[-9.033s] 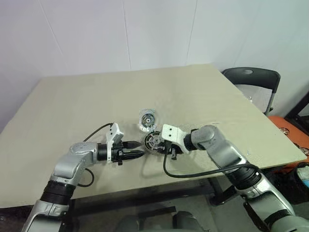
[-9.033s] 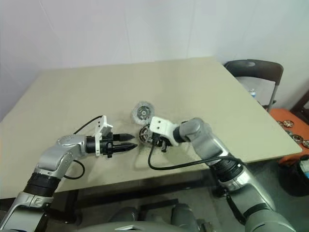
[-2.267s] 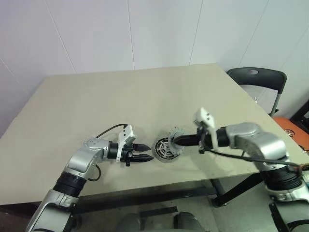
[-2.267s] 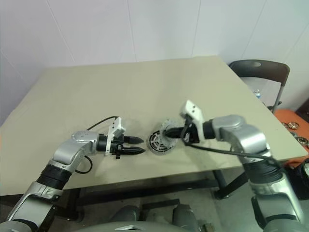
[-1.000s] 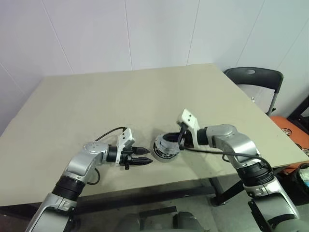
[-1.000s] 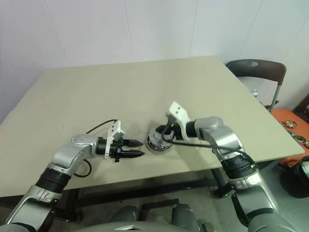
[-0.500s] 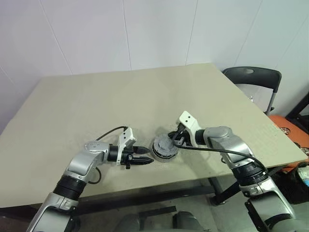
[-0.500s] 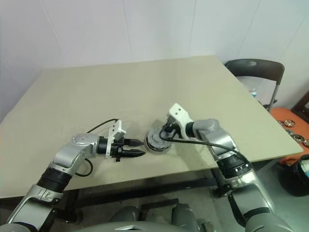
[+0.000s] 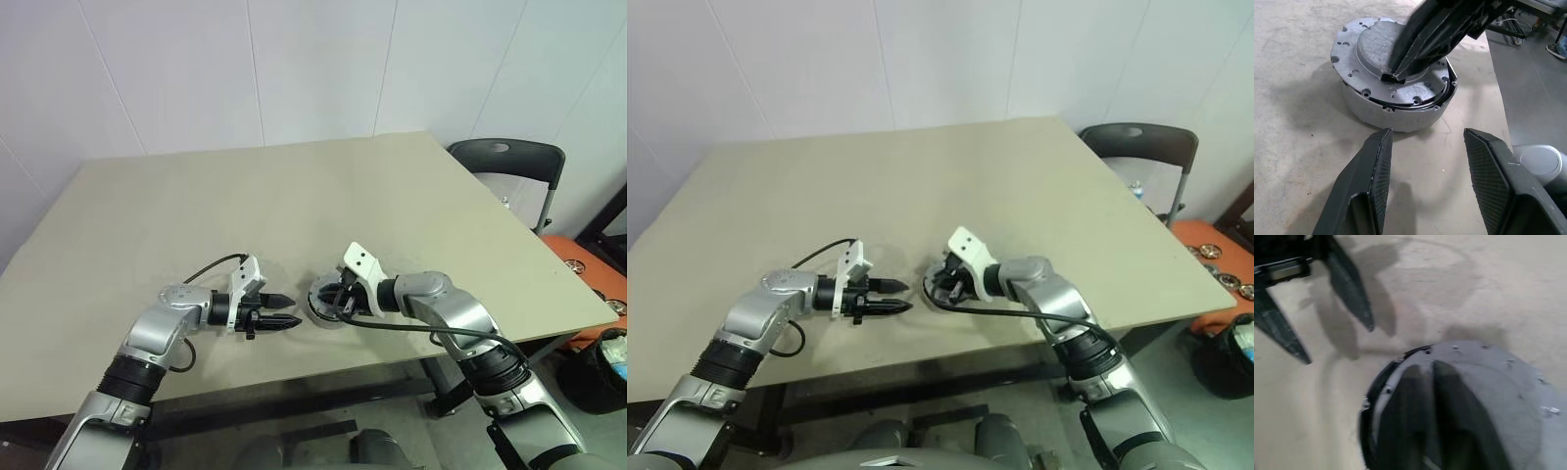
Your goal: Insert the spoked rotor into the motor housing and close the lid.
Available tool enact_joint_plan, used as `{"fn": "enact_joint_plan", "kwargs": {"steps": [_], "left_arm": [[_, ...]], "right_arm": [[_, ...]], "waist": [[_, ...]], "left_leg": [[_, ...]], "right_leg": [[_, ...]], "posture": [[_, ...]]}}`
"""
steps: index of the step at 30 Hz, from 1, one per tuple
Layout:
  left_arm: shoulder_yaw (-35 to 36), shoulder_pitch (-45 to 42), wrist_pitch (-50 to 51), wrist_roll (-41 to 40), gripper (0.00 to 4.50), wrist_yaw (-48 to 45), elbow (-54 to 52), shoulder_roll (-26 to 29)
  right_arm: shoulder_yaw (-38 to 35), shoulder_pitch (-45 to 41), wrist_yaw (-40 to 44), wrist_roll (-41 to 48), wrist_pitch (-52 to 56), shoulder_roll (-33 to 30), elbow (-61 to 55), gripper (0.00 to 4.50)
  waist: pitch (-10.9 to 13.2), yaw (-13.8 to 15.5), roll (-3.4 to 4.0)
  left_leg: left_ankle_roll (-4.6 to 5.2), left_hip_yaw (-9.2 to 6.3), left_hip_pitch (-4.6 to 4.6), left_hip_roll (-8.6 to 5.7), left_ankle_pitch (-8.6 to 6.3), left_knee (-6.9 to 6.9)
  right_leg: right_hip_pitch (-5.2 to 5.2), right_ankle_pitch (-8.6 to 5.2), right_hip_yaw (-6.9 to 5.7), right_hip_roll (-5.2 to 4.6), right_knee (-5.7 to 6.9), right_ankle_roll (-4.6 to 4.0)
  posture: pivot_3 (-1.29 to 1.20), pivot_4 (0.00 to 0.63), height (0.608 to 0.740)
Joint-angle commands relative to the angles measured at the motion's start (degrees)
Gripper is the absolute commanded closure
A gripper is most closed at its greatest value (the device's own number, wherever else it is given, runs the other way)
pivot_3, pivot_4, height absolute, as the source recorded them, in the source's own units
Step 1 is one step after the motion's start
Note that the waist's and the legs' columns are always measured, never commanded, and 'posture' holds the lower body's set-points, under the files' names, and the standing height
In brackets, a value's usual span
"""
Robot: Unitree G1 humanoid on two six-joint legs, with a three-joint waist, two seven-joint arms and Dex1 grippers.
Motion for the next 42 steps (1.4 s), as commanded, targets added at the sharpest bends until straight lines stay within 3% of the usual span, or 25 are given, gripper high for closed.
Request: {"fn": "enact_joint_plan", "kwargs": {"steps": [1, 7, 9, 10, 27, 37, 42], "left_arm": [[1.4, -0.6, -0.5, -0.4, 2.04, 0.4, -0.8, 0.0], [1.4, -0.5, -0.6, -0.5, 2.04, 0.8, -0.7, -0.2], [1.2, -0.3, -0.8, -0.4, 2.04, 0.8, -0.4, -0.3], [1.0, -0.1, -1.0, -0.3, 2.04, 0.7, -0.2, -0.5], [1.3, 0.8, -1.1, -0.5, 2.04, 1.1, -0.7, -0.8], [1.1, 0.5, -1.5, -0.3, 2.04, 0.9, -0.1, -1.1], [1.1, 0.0, -1.9, 0.0, 2.04, 0.8, 0.7, -1.2]], "right_arm": [[-2.1, 1.5, -2.2, -0.4, 2.2, -1.4, -1.7, 2.89], [-3.9, 6.3, -2.9, 2.1, 5.6, -2.6, -8.3, 0.69], [-4.4, 8.4, -5.3, 1.8, 6.7, -1.3, -9.3, 0.09], [-4.3, 9.7, -7.7, 1.3, 6.9, 0.7, -9.6, 0.01], [-4.7, 8.5, -15.7, 0.5, 5.7, 6.7, -6.9, 0.01], [-5.7, 9.9, -14.0, 1.2, 6.1, 3.9, -8.2, 0.01], [-5.3, 9.1, -14.8, 1.5, 5.4, 5.7, -8.1, 0.01]], "waist": [[0.0, 0.0, 0.0], [0.0, 0.0, 0.0], [0.0, 0.0, 0.0], [0.0, 0.0, 0.0], [0.0, -0.3, -0.01], [0.0, 0.0, 0.0], [0.0, 0.0, 0.0]], "left_leg": [[0.0, 0.0, 0.0, 0.0, 0.0, -0.01], [0.0, 0.0, -0.02, 0.0, 0.0, -0.15], [0.0, 0.0, -0.03, 0.0, 0.0, -0.15], [0.0, 0.0, -0.03, 0.0, 0.0, -0.15], [-0.23, 0.02, -0.06, 0.11, -0.15, -0.24], [-0.1, 0.02, -0.67, 0.08, -0.07, -0.21], [-0.1, 0.02, -0.65, 0.07, -0.07, -0.19]], "right_leg": [[0.0, 0.0, 0.0, 0.0, -0.01, 0.0], [-0.03, -0.01, 0.0, -0.01, -0.13, 0.01], [-0.04, -0.01, 0.0, -0.01, -0.13, 0.01], [-0.04, -0.01, 0.0, -0.01, -0.13, 0.01], [-0.08, -0.03, -0.02, 0.0, -0.28, 0.02], [-0.65, 0.0, -0.04, 0.0, -0.3, 0.01], [-0.63, -0.01, -0.04, 0.0, -0.3, 0.02]], "posture": [[0.0, 0.0, 0.74], [0.0, 0.0, 0.74], [0.0, 0.0, 0.74], [0.0, 0.0, 0.74], [0.0, 0.0, 0.74], [0.0, 0.0, 0.74], [0.0, 0.0, 0.74]]}}
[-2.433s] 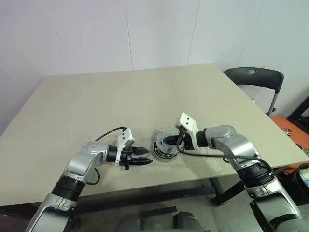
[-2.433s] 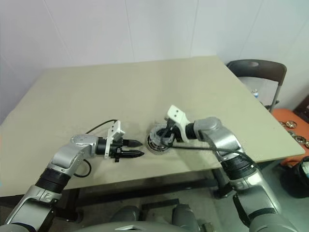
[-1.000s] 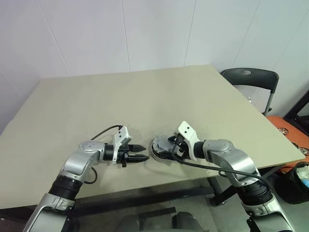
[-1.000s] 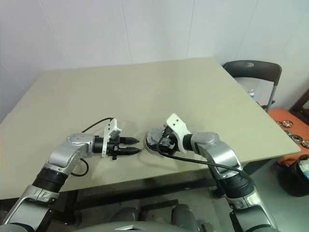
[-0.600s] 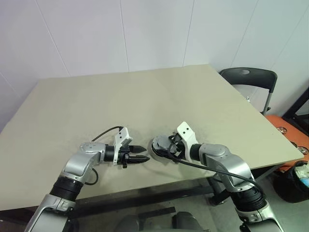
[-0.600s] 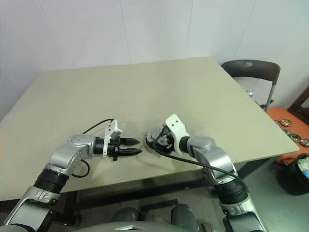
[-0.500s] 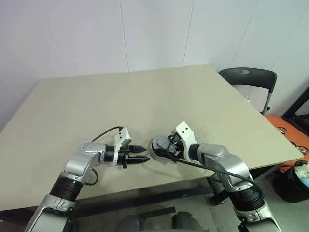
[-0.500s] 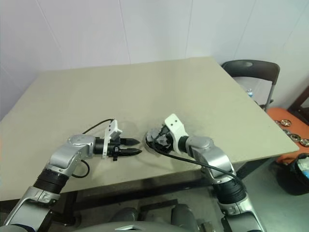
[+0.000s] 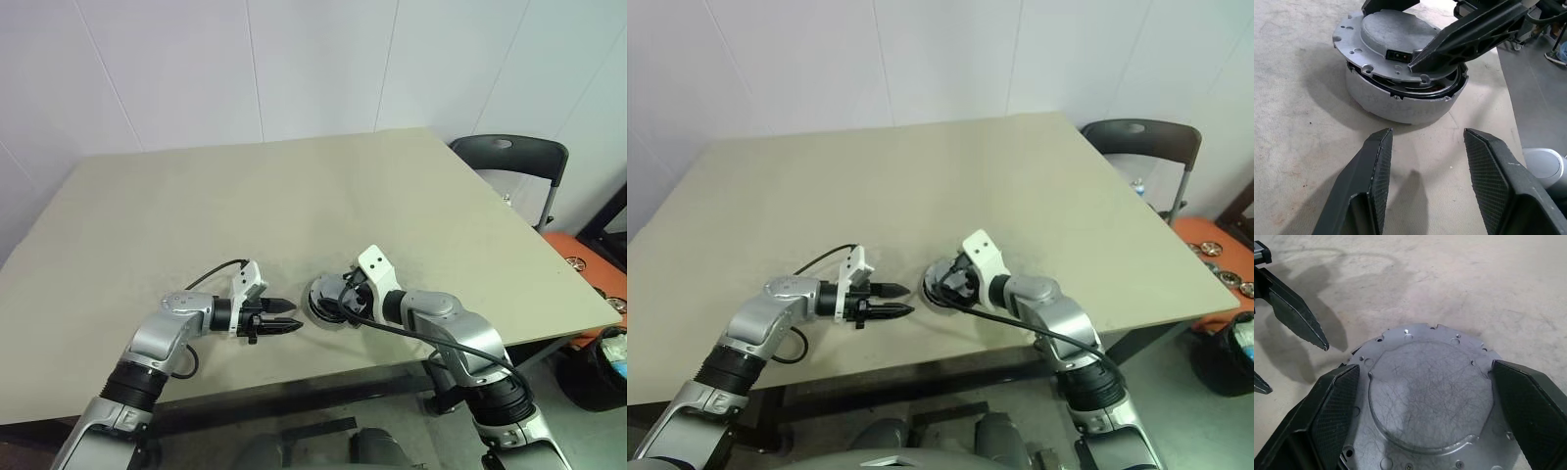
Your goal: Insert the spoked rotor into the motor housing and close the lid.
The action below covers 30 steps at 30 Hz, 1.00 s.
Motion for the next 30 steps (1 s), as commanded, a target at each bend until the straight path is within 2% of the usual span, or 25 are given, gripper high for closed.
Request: {"fn": "enact_joint_plan", "kwargs": {"steps": [1, 15, 18, 20, 30], "left_arm": [[1.0, -1.6, -1.3, 0.0, 2.04, -0.1, 0.2, -0.1], [1.2, -1.5, -1.8, 0.2, 2.04, 0.2, 0.3, 0.1], [1.2, -1.5, -1.9, 0.2, 2.04, 0.2, 0.4, 0.0], [1.1, -1.6, -2.1, 0.5, 2.04, 0.3, 0.7, 0.0], [1.2, -1.7, -1.3, 0.5, 2.04, 0.3, -0.3, 0.3]], "right_arm": [[0.6, 0.1, -0.5, 0.6, 0.6, 1.3, 0.5, 0.01], [1.8, -1.1, 0.2, 0.1, -1.3, 1.9, 1.8, 0.01], [0.9, -1.4, -0.5, 0.0, -2.5, 2.5, 2.1, 0.58], [-0.2, -1.5, -0.8, -0.1, -4.2, 2.8, 2.7, 1.21], [-1.3, -0.1, 0.6, 0.6, -6.2, 2.2, 2.6, 1.25]], "waist": [[0.0, 0.0, 0.0], [0.0, -0.1, 0.0], [0.0, -0.1, 0.0], [0.0, -0.1, 0.01], [0.0, -0.1, 0.02]], "left_leg": [[0.0, 0.0, 0.0, 0.0, 0.0, 0.0], [0.0, 0.0, -0.01, 0.01, 0.0, 0.0], [0.0, 0.0, -0.02, 0.0, 0.0, 0.0], [0.0, 0.0, -0.03, 0.0, 0.0, -0.01], [0.0, 0.0, -0.04, 0.0, 0.0, 0.0]], "right_leg": [[0.0, 0.0, 0.0, 0.0, 0.0, 0.0], [-0.03, 0.0, 0.0, 0.02, 0.01, 0.0], [-0.03, 0.0, 0.0, 0.02, 0.01, 0.0], [-0.04, 0.0, 0.0, 0.02, 0.01, 0.0], [-0.05, 0.0, 0.0, 0.02, 0.03, 0.0]], "posture": [[0.0, 0.0, 0.74], [0.0, 0.0, 0.74], [0.0, 0.0, 0.74], [0.0, 0.0, 0.74], [0.0, 0.0, 0.74]]}}
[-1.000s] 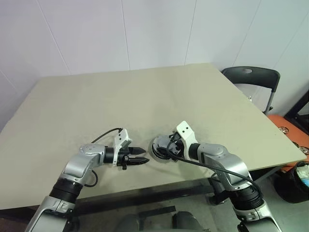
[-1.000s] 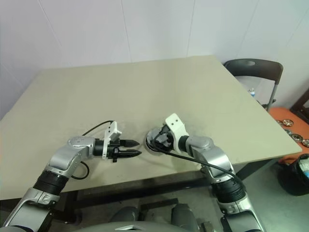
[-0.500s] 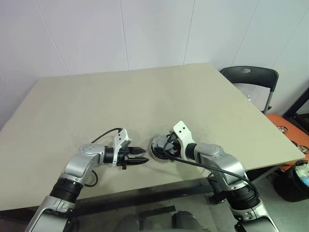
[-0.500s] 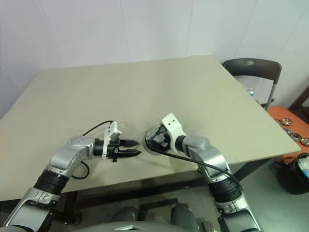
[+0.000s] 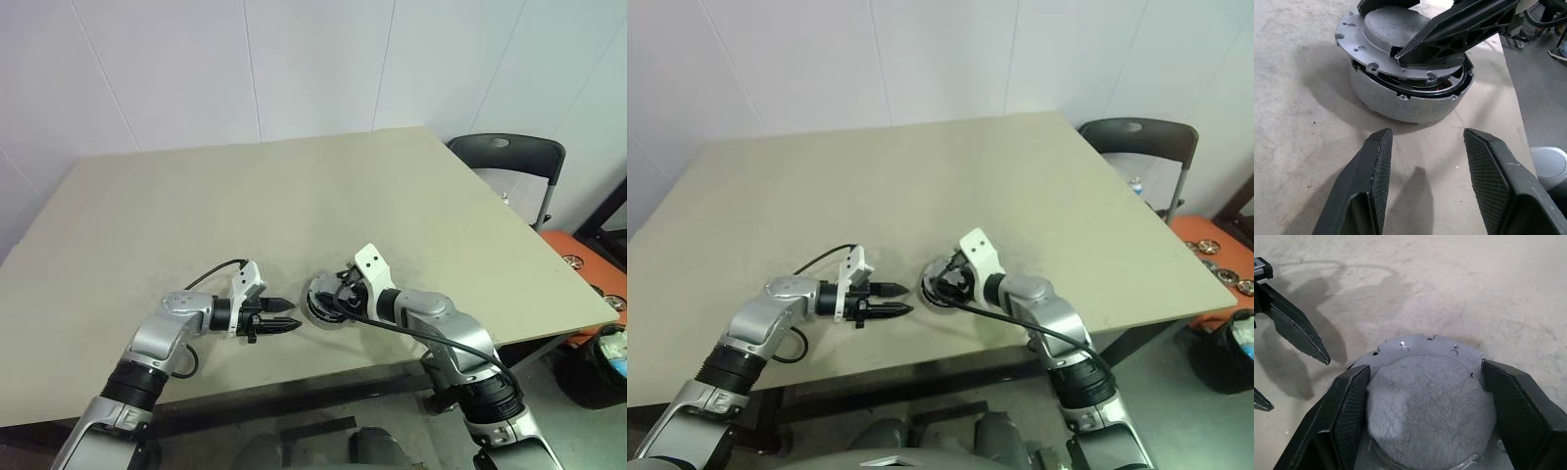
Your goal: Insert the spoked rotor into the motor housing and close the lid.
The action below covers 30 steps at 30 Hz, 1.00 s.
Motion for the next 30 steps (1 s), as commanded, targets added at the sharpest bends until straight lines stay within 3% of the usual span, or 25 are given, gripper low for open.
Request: {"fn": "enact_joint_plan", "kwargs": {"steps": [1, 8, 13, 21, 26, 30], "left_arm": [[1.2, -1.6, -0.2, -0.3, 2.04, 0.0, -1.4, 0.3], [1.1, -1.8, -0.1, -0.4, 2.04, -0.3, -1.2, 0.4], [1.1, -1.6, 0.0, -0.5, 2.04, -0.3, -1.3, 0.4], [1.0, -1.7, -0.3, -0.4, 2.04, -0.3, -0.9, 0.3], [0.9, -1.8, -0.2, -0.2, 2.04, -0.4, -0.9, 0.3], [0.8, -1.9, -0.2, -0.2, 2.04, -0.4, -0.9, 0.1]], "right_arm": [[-1.3, -0.1, 0.6, 1.2, -0.9, -0.1, -0.9, 1.25], [-4.4, -1.1, 4.5, 7.0, 1.6, -0.9, -3.9, 1.25], [2.4, 0.1, 7.2, 2.7, 0.3, -7.4, -3.7, 1.25], [5.6, 0.9, 6.2, -1.2, -2.4, -8.3, -1.4, 1.25], [-0.5, 0.8, 6.4, 4.6, -1.0, -4.3, -2.9, 1.25], [-0.5, 1.3, 7.9, 4.8, -0.9, -5.4, -3.4, 1.25]], "waist": [[0.0, 0.0, 0.0], [0.0, 0.1, 0.04], [0.0, 0.2, 0.05], [0.0, 0.1, 0.02], [0.0, 0.1, 0.01], [0.0, 0.1, 0.02]], "left_leg": [[0.0, 0.0, 0.0, 0.0, 0.0, 0.0], [0.0, 0.0, -0.02, 0.0, 0.0, 0.0], [0.0, 0.01, -0.1, -0.03, 0.0, 0.0], [0.0, 0.01, -0.02, -0.03, 0.0, 0.02], [0.0, 0.0, 0.0, -0.01, 0.0, 0.03], [0.0, 0.0, -0.02, -0.01, 0.0, 0.03]], "right_leg": [[0.0, 0.0, 0.0, 0.0, 0.0, 0.0], [-0.01, 0.0, 0.0, 0.0, -0.01, 0.0], [-0.06, 0.0, 0.0, -0.01, -0.05, 0.0], [0.01, 0.0, 0.0, -0.01, -0.04, 0.01], [0.02, 0.0, 0.0, 0.0, -0.01, 0.0], [0.0, 0.01, 0.0, 0.0, 0.0, 0.0]], "posture": [[0.0, 0.0, 0.74], [0.0, 0.0, 0.74], [0.0, 0.0, 0.74], [0.0, 0.0, 0.74], [0.0, 0.0, 0.74], [0.0, 0.0, 0.74]]}}
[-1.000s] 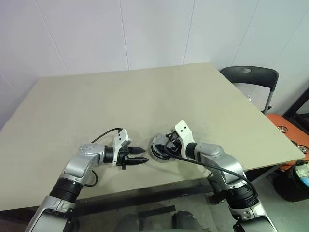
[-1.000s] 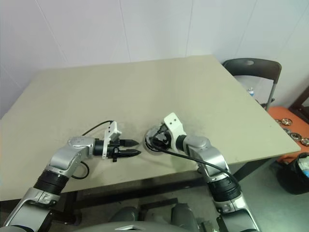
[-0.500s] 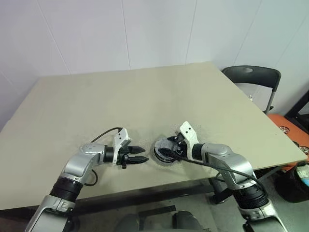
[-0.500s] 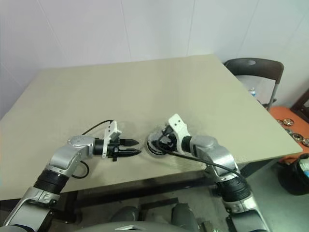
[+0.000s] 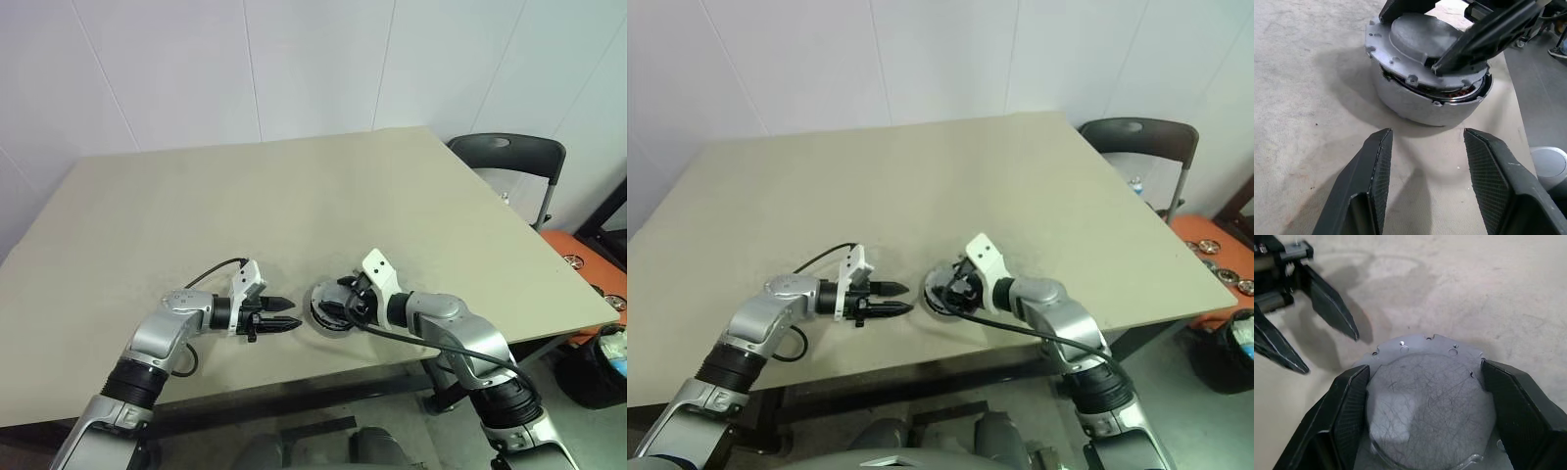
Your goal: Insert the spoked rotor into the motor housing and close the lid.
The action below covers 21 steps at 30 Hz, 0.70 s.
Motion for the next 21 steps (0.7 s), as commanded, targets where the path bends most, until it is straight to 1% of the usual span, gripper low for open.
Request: {"fn": "enact_joint_plan", "kwargs": {"steps": [1, 4, 7, 11, 17, 21], "left_arm": [[0.8, -1.5, -0.4, -0.1, 2.04, -0.1, -0.8, 0.0], [0.7, -1.5, -0.6, 0.0, 2.04, -0.1, -0.7, -0.2], [0.7, -1.4, -0.8, 0.1, 2.04, -0.1, -0.5, -0.3], [0.6, -1.2, -0.9, 0.1, 2.04, 0.1, -0.6, -0.3], [0.7, -1.0, -1.9, 0.6, 2.04, -0.1, 0.4, -0.3], [0.6, -1.1, -2.8, 1.0, 2.04, -0.3, 1.4, -0.6]], "right_arm": [[0.3, 0.1, 2.3, 1.1, -0.2, -1.6, -1.8, 1.25], [2.5, 0.7, 3.7, -0.3, -1.2, -4.0, -2.3, 1.25], [2.8, 0.8, 4.4, 0.2, -1.5, -4.4, -2.2, 1.25], [4.8, 1.1, 5.2, -1.5, -2.3, -6.2, -1.8, 1.25], [6.8, 2.8, 9.2, -0.3, -1.1, -9.2, -2.9, 1.25], [8.1, 3.1, 9.0, -2.1, -1.6, -10.6, -1.9, 1.25]], "waist": [[0.0, 0.0, 0.0], [0.0, 0.3, 0.0], [0.0, 0.3, 0.0], [0.0, 0.3, 0.0], [0.0, 1.3, -0.02], [0.0, 1.7, -0.06]], "left_leg": [[0.0, 0.0, -0.01, 0.0, 0.0, 0.0], [0.0, 0.0, -0.03, -0.01, 0.0, 0.0], [0.0, 0.0, -0.05, -0.02, 0.0, 0.0], [0.01, 0.0, -0.05, -0.02, -0.01, 0.0], [0.01, 0.01, -0.04, -0.03, -0.01, 0.0], [0.05, 0.0, -0.07, -0.06, -0.05, 0.0]], "right_leg": [[0.0, 0.0, 0.0, 0.0, 0.0, 0.0], [0.0, 0.0, 0.0, -0.01, -0.03, 0.0], [0.0, -0.01, -0.01, -0.01, -0.07, 0.01], [0.0, -0.01, 0.0, -0.02, -0.07, 0.01], [0.02, -0.01, -0.01, -0.02, -0.09, 0.01], [0.04, -0.02, -0.03, -0.05, -0.14, 0.02]], "posture": [[0.0, 0.0, 0.74], [0.0, 0.0, 0.74], [0.0, 0.0, 0.74], [0.0, 0.0, 0.74], [0.0, 0.0, 0.74], [0.0, 0.0, 0.74]]}}
